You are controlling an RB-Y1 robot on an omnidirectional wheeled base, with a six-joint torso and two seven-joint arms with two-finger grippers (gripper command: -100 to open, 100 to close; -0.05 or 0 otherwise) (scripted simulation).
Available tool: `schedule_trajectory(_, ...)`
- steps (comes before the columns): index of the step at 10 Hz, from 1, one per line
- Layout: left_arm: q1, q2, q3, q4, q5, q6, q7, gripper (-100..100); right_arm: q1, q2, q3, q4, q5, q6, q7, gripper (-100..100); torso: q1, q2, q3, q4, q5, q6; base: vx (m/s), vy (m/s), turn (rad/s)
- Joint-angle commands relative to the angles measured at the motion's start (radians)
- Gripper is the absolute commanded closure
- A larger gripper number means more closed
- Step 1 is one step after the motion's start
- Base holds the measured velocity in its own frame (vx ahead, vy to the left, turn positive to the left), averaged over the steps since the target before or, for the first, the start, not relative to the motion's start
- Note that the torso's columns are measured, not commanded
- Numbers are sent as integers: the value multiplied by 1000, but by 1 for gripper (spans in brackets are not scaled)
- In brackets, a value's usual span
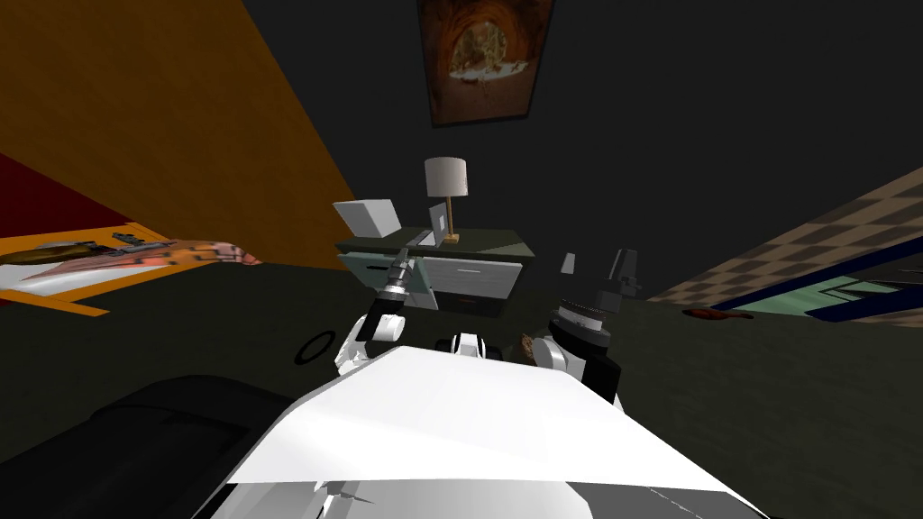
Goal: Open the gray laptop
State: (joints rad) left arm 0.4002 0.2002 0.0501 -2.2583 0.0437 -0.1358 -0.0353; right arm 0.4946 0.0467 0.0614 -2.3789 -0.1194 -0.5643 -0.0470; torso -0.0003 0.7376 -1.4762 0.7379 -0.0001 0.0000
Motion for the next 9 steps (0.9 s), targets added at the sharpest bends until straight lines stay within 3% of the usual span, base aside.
schedule_trajectory(1,-22,30,24,-15,11,73,1,-100,0,0,0,0,0,0,0,0,0,1,0,0,0,0,38,-21,-18)
schedule_trajectory(2,-22,30,24,-15,11,80,1,-100,0,0,0,0,0,0,0,0,1,1,0,0,0,0,30,-18,-9)
schedule_trajectory(4,-53,65,54,-36,26,149,0,-100,0,0,0,0,0,0,0,0,0,1,0,0,0,0,40,-41,-31)
schedule_trajectory(9,-86,102,86,-58,41,269,0,-100,0,0,0,0,0,0,0,0,1,1,0,0,0,0,41,-24,-14)
